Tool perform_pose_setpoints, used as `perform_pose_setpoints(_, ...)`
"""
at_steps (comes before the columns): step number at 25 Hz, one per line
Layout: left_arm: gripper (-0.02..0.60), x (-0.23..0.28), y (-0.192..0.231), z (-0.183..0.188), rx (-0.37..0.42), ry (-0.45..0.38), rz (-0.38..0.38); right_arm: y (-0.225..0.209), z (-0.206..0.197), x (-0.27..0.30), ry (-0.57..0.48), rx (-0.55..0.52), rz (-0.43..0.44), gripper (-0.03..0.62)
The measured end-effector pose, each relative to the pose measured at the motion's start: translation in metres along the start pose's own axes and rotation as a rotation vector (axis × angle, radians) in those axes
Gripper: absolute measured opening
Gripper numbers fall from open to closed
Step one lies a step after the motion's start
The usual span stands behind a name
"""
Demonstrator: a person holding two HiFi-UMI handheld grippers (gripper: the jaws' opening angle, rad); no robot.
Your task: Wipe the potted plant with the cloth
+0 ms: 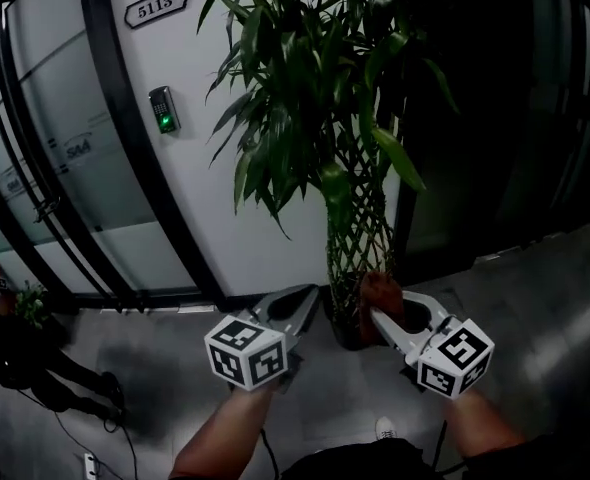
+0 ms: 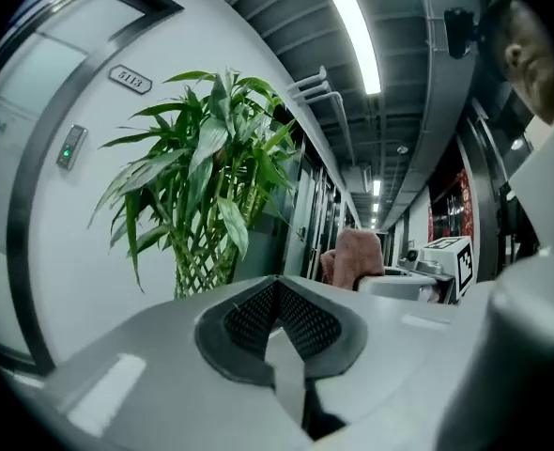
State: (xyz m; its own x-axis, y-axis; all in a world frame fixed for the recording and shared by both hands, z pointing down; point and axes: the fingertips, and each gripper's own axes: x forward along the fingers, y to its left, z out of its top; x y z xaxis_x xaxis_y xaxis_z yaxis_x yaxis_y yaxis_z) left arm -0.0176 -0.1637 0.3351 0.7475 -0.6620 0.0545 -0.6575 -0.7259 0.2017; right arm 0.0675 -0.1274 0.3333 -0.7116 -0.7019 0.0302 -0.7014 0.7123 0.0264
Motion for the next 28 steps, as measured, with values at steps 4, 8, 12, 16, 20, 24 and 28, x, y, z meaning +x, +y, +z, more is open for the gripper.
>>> perform_pose_setpoints(4, 0.017, -0.029, 0.004, -0.033, -0.010, 0.010, 0.072, 0.002, -0.022, -0.029, -0.014, 0.093, -0.071, 0.071)
perform_pose_setpoints(8, 0.017, -0.051, 0.002, -0.061, -0.032, 0.015, 0.120, 0.003, -0.048, -0.048, 0.029, 0.088, -0.110, 0.071)
perform_pose_setpoints(12, 0.017, -0.066, -0.008, -0.077, -0.012, 0.034, 0.177, 0.001, -0.063, -0.062, 0.065, 0.097, -0.096, 0.071)
perform_pose_setpoints(16, 0.017, -0.067, -0.031, -0.084, -0.009, 0.047, 0.199, 0.009, -0.061, -0.079, 0.066, 0.095, -0.058, 0.071)
perform_pose_setpoints(20, 0.017, -0.064, -0.066, -0.088, 0.008, 0.054, 0.203, 0.022, -0.059, -0.108, 0.063, 0.077, -0.032, 0.071)
perform_pose_setpoints(24, 0.017, -0.061, -0.102, -0.095, -0.017, 0.044, 0.189, 0.027, -0.074, -0.138, 0.074, 0.096, -0.014, 0.071)
perform_pose_setpoints(28, 0.017, -0.066, -0.126, -0.105, -0.003, 0.033, 0.224, 0.034, -0.085, -0.165, 0.081, 0.103, -0.007, 0.071)
